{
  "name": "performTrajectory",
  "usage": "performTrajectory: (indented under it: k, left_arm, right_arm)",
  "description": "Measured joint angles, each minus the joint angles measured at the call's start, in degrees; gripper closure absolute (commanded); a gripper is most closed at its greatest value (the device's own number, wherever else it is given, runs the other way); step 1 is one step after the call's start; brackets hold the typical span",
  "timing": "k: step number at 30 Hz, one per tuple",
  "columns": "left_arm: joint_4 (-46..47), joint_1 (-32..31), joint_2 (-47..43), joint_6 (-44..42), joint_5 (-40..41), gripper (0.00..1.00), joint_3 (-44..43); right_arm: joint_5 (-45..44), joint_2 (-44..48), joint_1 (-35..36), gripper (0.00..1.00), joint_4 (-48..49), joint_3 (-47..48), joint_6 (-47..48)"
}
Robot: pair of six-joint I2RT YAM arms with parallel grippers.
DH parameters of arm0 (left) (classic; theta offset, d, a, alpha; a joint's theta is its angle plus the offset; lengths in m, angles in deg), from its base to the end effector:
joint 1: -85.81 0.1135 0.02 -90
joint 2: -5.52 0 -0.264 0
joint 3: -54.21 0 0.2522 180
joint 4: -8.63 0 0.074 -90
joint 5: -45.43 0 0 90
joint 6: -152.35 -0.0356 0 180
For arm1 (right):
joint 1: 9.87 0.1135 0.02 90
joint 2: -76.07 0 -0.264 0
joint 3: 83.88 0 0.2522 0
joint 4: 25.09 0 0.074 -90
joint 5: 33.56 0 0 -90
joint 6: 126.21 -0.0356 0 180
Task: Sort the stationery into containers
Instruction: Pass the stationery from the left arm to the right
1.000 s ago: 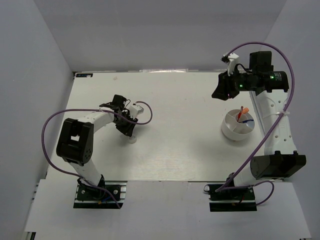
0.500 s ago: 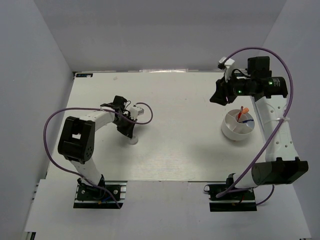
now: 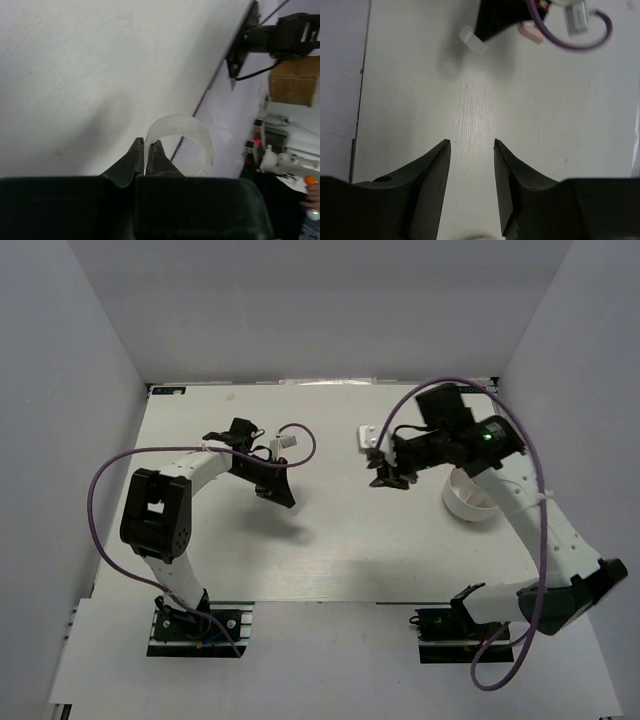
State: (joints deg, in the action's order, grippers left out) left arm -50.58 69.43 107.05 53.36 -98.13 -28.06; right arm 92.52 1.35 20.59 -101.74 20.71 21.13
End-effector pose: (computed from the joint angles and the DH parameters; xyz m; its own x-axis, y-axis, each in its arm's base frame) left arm 0.3084 -0.1205 0.1958 -0.8782 0.3549 -0.3206 0.4647 0.4749 -0.7473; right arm 0.1958 0.1395 0.4189 0.2986 -0.6137 -0.7309 -0.9375 -0.0454 -0.3449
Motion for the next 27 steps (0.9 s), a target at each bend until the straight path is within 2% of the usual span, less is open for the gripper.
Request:
performTrajectory:
  k: [6, 9, 17, 21, 27]
  left_arm:
    - [-1.5, -0.2, 1.3, 0.8, -7.5, 1.00, 0.7]
    - [-2.7, -0.2, 1.3, 0.7, -10.5, 1.00, 0.9]
    - [-3.9, -0.6, 1.2, 0.5, -11.6, 1.00, 3.7]
    - [-4.0, -1.7, 0.6, 0.2, -10.9, 1.00, 3.7]
    - [-4.1, -3.6, -0.3, -0.2, -9.1, 1.00, 4.1]
  right_arm:
    - [-5.2, -8.7, 19.6, 0.55, 2.1, 1.3, 6.9]
    - [-7.5, -11.0, 26.3, 0.54, 3.8, 1.1, 10.7]
    - [-11.4, -11.4, 33.9, 0.52, 7.9, -2.5, 16.2]
    - [-13.5, -12.7, 35.0, 0.52, 10.4, -5.4, 17.0]
    - [-17.0, -14.1, 35.2, 0.46, 13.8, -8.5, 17.9]
